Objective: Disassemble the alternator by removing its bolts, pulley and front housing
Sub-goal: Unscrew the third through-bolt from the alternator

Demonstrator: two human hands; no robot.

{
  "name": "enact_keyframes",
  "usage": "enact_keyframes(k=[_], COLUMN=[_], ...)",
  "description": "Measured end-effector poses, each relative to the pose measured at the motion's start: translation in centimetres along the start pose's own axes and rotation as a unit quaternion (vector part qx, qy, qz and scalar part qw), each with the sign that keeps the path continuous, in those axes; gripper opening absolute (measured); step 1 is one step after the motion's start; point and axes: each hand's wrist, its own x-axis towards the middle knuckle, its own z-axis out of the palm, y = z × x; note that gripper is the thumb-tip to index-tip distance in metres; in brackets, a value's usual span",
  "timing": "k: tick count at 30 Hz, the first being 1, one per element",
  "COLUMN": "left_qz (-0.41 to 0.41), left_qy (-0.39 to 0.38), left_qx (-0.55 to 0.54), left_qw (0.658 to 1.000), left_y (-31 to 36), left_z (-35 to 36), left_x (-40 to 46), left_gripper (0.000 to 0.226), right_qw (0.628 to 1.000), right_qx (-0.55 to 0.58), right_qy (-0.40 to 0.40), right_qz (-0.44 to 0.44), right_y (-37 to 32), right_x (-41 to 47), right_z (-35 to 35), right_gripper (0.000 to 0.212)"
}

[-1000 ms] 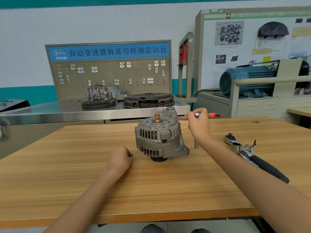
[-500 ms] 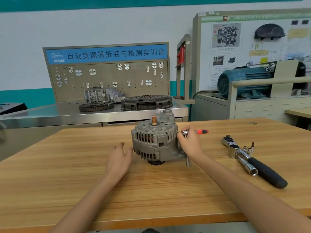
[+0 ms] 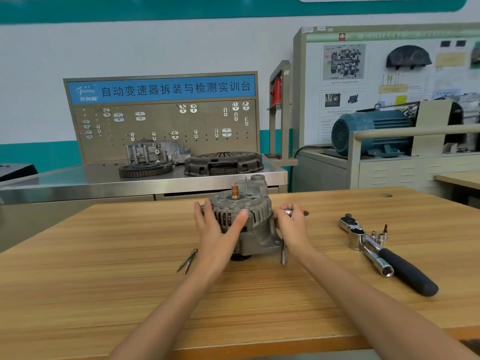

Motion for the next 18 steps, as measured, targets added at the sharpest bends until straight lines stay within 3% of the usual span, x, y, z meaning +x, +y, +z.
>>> enact_keyframes(k=[5,9,12,14,18], left_qz=[0.021,-0.008,-0.004,0.001,-0.005], left_qy=[-0.013,-0.104,-0.134,-0.116,-0.002], left_qx=[0.024,-0.026,0.025,0.059,-0.021], left_qw=[0.999,0.994,0.991,0.991,1.0], left_y=[-1.4,-2.8,-2.7,-2.7,-2.3], left_z=[-1.0,-3.2,-4.6,-5.2,-3.3], left_x=[2.1,4.5,6.1,6.3,3.6], left_gripper=[0.12,0.092,0.071,0.068,0.057], right_qw=[1.0,0.998,0.994,0.993,0.992], right_qx=[0.023,-0.007,-0.039,-0.042,-0.01], right_qy=[0.02,0.022,-0.008,-0.014,0.049], right_qz=[-0.007,-0.05,-0.099,-0.111,-0.114], right_y=[-0.3,-0.6,-0.7,-0.9,-2.8], right_x=[-1.1,-2.9,-4.3,-4.6,-2.7], right_z=[-0.4,-0.5,-0.7,-0.8,-0.4], right_gripper=[0.011,0.012,0.015,0.013,0.011])
